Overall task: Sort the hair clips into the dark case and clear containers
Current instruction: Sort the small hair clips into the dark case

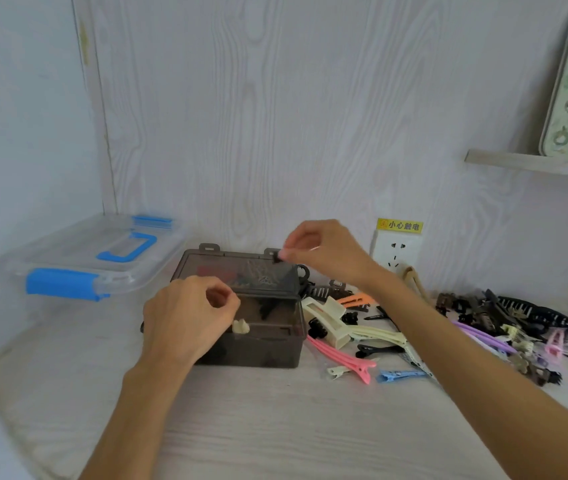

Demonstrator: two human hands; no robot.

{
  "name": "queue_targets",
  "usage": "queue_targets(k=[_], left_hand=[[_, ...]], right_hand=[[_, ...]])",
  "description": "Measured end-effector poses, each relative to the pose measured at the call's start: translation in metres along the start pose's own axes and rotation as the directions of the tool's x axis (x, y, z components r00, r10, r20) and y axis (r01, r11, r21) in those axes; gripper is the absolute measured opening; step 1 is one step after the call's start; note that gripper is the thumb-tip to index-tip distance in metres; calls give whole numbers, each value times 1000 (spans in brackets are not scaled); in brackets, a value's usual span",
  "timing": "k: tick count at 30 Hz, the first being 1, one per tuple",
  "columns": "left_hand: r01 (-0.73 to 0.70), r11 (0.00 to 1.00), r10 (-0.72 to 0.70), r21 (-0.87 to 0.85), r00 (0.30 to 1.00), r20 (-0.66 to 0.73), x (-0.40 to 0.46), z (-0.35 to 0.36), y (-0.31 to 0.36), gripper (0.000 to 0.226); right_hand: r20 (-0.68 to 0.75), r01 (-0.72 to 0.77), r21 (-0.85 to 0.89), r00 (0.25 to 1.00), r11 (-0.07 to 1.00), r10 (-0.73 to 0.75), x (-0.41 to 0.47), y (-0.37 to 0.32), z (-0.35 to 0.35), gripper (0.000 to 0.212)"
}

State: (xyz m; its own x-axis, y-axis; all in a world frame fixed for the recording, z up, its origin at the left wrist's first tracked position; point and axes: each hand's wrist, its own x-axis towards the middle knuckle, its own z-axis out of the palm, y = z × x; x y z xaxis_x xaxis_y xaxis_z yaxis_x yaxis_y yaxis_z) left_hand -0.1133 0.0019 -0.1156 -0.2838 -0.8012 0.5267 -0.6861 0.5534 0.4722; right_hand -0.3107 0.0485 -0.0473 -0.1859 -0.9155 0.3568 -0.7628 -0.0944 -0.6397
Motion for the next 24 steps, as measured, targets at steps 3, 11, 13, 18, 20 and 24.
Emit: queue_targets(k=[3, 11, 13, 18, 20, 24], left_hand=[[-105, 992, 108, -70, 994, 30, -6, -10, -1, 31], [-197, 973, 173, 122, 968, 181, -33, -8, 4, 43], [-141, 974, 122, 176, 986, 113, -37, -1, 15, 40], [-341, 915, 359, 214, 932, -49, -42, 18, 39, 44], [-482, 853, 510, 202, 851, -127, -40, 25, 57, 35], [-528, 784, 546, 326, 837, 39, -24, 45, 90, 25]], right_hand=[[175, 73, -73, 983, 995, -59, -5, -8, 15, 14], [92, -76, -288, 990, 955, 107, -43, 50, -31, 17], [129, -99, -334, 980, 937, 150, -58, 72, -35, 22], [40, -99, -197, 993, 975, 109, -75, 107, -23, 20], [13, -89, -149, 996, 985, 92, -77, 112, -24, 21], [-48, 10, -314, 999, 950, -26, -74, 115, -26, 18]])
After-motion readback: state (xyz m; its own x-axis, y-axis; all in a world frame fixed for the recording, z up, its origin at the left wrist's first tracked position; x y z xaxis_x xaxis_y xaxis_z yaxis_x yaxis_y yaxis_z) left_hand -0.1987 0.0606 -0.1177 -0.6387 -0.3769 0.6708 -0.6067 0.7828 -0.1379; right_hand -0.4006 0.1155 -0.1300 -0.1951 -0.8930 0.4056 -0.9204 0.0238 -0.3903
